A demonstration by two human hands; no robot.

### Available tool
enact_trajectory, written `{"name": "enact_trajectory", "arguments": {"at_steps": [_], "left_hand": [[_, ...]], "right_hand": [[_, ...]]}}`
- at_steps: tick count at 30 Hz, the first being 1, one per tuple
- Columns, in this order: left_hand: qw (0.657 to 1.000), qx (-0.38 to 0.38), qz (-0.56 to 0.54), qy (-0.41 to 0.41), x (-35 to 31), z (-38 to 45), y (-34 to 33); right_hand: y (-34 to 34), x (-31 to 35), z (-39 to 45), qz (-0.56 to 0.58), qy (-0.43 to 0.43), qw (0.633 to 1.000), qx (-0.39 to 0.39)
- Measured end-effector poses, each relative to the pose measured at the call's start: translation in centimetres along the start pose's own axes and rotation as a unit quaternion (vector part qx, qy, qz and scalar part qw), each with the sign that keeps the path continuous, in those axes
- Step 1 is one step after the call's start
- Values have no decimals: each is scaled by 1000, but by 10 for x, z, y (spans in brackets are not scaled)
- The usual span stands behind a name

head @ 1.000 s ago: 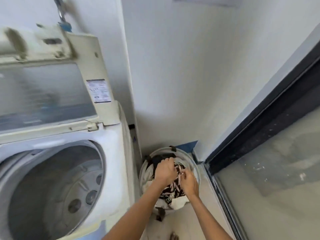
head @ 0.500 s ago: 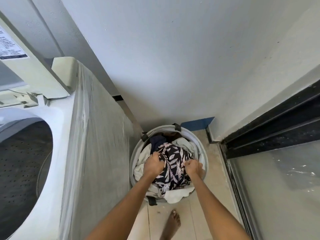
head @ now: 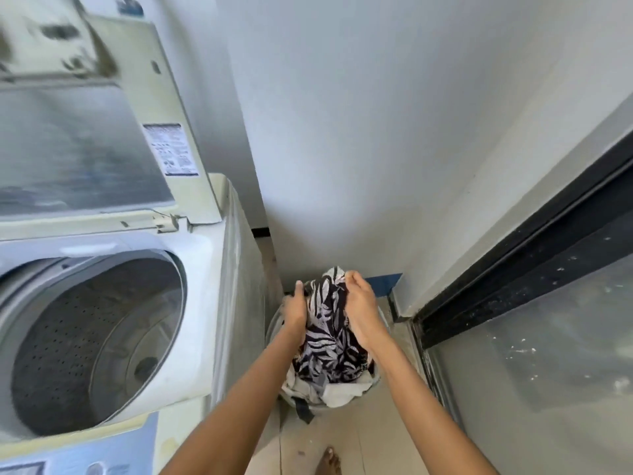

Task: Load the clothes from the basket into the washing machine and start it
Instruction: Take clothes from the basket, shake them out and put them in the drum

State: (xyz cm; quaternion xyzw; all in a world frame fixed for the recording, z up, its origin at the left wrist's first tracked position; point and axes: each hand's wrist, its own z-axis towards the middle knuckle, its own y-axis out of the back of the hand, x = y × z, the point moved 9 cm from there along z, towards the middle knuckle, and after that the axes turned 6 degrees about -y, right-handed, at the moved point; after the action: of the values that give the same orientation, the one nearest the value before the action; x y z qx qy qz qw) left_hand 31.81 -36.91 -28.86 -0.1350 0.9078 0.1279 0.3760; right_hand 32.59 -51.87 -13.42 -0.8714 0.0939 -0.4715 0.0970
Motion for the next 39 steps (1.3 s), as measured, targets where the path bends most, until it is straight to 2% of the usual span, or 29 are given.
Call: {"name": "enact_trajectory", "arguments": {"at_steps": [2, 4, 7, 9, 12, 13, 15, 17, 19, 21, 23, 25, 27, 29, 34, 39], "left_hand": [[991, 56, -113, 42, -5, 12, -1], [967, 181, -168, 56, -52, -39, -8], [933, 318, -165, -15, -146, -134, -5], [923, 355, -124, -78, -197, -179, 3], [912, 359, 40, -193, -250, -237, 10], [915, 336, 55, -217, -261, -249, 15], [924, 287, 7, -250, -280, -271, 27], [925, 270, -83, -256, -296, -295, 33], [914, 275, -120, -272, -312, -322, 34], [895, 305, -109, -307, -334, -359, 35], [869, 347, -59, -348, -350, -392, 36], [844, 363, 25, -395, -359, -407, 38], [830, 332, 61, -444, -366, -403, 50], [827, 285, 85, -477, -362, -384, 65], [857, 270, 113, -425, -309, -312, 80], [921, 253, 66, -288, -268, -204, 53]], "right_hand": [[-21, 47, -31, 121, 37, 991, 39], [-37, 96, -66, 185, 104, 975, 74], [-48, 142, -109, 132, 199, 970, 40], [-49, 153, -128, 76, 232, 970, -14], [-45, 168, -156, 61, 269, 958, -82], [-46, 176, -166, 43, 289, 952, -87], [-55, 190, -190, -47, 320, 942, -87], [-68, 188, -206, -150, 317, 933, -83], [-73, 176, -216, -206, 298, 928, -84], [-75, 169, -225, -238, 294, 920, -98], [-73, 179, -236, -188, 311, 923, -127], [-69, 199, -243, -37, 308, 941, -134], [-73, 226, -251, 102, 310, 941, -87], [-85, 254, -259, 184, 292, 938, -25], [-110, 293, -265, 185, 259, 948, 14], [-122, 299, -256, 193, 231, 951, 68]]}}
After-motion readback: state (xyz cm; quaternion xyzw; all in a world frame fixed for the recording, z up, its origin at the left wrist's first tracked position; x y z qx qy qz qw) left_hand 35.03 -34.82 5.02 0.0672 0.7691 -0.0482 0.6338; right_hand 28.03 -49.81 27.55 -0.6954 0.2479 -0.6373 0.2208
